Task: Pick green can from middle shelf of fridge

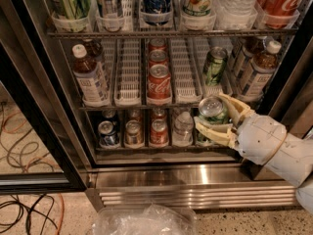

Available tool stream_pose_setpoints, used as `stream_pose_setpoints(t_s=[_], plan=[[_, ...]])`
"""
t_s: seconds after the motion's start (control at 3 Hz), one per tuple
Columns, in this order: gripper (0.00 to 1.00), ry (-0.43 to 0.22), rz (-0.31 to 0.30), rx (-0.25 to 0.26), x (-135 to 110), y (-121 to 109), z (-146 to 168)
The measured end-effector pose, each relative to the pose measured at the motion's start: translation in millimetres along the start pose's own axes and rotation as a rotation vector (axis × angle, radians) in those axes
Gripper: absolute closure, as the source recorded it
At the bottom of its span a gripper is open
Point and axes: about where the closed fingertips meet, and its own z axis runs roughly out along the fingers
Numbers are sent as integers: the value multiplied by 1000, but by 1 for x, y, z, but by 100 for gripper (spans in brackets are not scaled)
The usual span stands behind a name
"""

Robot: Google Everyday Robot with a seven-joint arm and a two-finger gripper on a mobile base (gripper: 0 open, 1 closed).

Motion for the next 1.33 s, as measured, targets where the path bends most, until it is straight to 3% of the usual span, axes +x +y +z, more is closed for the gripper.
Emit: stream_pose_setpoints(t_s=[0.33,0.67,1.0,1.33], plan=[[100,-5,-7,-24,-4,3,4],[100,-1,-2,-181,4,55,12],[100,25,-2,-327,36,118,6],[100,34,-7,-357,43,131,3]])
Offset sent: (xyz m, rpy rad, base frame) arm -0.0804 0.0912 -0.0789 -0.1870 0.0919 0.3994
